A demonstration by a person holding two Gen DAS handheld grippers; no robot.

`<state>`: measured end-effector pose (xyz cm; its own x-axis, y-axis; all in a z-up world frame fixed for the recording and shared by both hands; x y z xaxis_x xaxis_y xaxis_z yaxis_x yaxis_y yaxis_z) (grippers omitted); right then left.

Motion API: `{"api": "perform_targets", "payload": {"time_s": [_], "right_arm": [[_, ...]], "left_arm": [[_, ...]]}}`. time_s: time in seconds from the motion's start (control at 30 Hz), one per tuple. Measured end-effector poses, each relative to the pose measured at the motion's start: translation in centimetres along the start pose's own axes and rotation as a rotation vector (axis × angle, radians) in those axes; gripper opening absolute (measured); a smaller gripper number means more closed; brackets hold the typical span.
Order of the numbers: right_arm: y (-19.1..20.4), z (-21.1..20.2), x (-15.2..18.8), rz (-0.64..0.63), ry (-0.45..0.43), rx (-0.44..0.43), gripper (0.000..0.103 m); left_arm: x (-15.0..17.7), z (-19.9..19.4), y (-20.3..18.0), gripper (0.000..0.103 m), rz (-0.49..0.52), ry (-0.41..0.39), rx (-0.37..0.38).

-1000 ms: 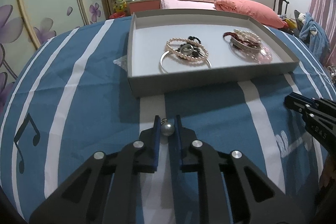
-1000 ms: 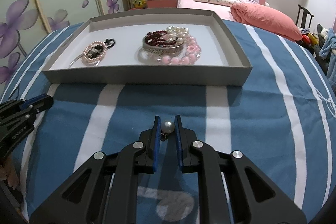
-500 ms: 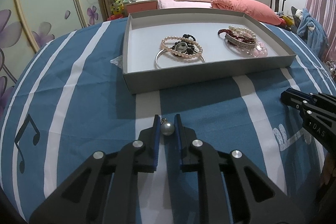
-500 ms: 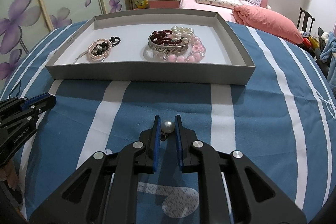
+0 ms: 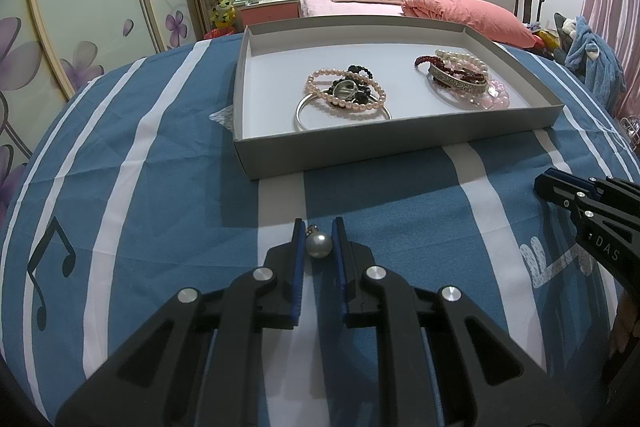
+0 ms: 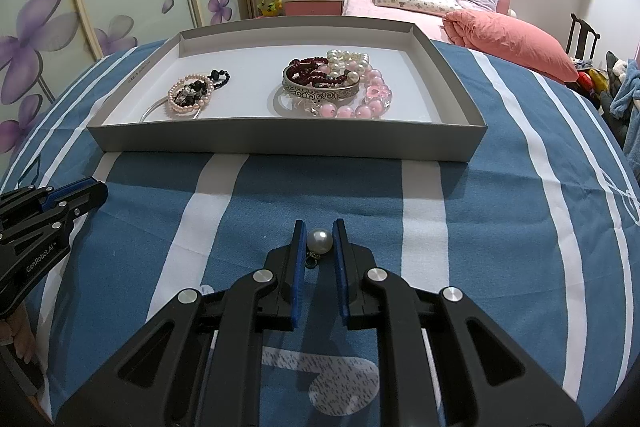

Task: Organize jewelry
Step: 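Close the left tool on the second white pearl pendant, then carry the pearl in the left tool while the right tool carries its pearl to the tray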

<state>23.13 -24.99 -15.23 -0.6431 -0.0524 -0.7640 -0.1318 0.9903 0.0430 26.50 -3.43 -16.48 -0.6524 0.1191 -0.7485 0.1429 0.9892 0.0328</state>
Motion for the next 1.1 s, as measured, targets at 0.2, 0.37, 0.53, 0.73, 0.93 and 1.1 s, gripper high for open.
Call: {"api": "perform_targets", "payload": {"time_s": [0.2, 0.37, 0.53, 0.73, 0.93, 1.1], "right_arm": [[0.0, 0.0, 0.0, 0.009, 0.001, 0.000, 0.014], [0.3, -0.4, 0.4, 0.010, 0.001, -0.002, 0.014], [0.6, -1.1, 0.9, 0.023, 0.006, -0.025, 0.014], [0.8, -2.6, 0.5, 0.085, -0.030, -0.081, 0.014], [0.7, -6.2, -2.6, 0.100, -0.190, -0.081, 0.014], [1.0, -9.6, -5.4, 0.083, -0.367, -0.064, 0.014]], "left_arm": [[0.1, -0.1, 0.0, 0.014, -0.013, -0.001, 0.003], [0.4, -0.5, 0.1, 0.014, -0.033, -0.001, -0.002], [1.1, -1.3, 0.0, 0.014, -0.052, -0.002, 0.009], [1.2, -2.5, -0.8, 0.014, -0.097, -0.014, 0.054], [-1.8, -5.4, -1.8, 0.014, -0.094, -0.151, 0.049], [-4.6, -8.5, -2.1, 0.014, -0.079, -0.312, 0.012]]}}
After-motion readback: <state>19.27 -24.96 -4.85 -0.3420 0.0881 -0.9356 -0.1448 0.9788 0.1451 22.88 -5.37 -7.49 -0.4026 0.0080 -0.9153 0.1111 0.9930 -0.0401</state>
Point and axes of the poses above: each gripper's, at about its wrist camera, not at the fingertips, and z roughly the way its jaws point, y to its left, x to its underside, the point moved 9 cm from there along z, roughly the way its jaws point, and after that the axes turned 10 degrees about -y, right-handed, at the moved point
